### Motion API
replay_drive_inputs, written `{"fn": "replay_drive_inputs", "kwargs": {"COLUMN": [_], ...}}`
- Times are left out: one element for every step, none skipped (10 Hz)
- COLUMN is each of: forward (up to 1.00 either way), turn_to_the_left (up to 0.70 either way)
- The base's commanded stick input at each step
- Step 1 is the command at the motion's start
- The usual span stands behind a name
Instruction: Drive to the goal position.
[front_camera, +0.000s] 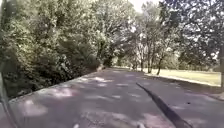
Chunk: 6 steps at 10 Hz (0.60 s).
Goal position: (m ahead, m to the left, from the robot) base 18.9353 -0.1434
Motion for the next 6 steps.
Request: {"fn": "replay_drive_inputs", "kwargs": {"forward": [0.0,0.0,0.14,0.7,0.7,0.7], "turn_to_the_left": [0.0,0.0,0.0,0.0,0.0,0.0]}}
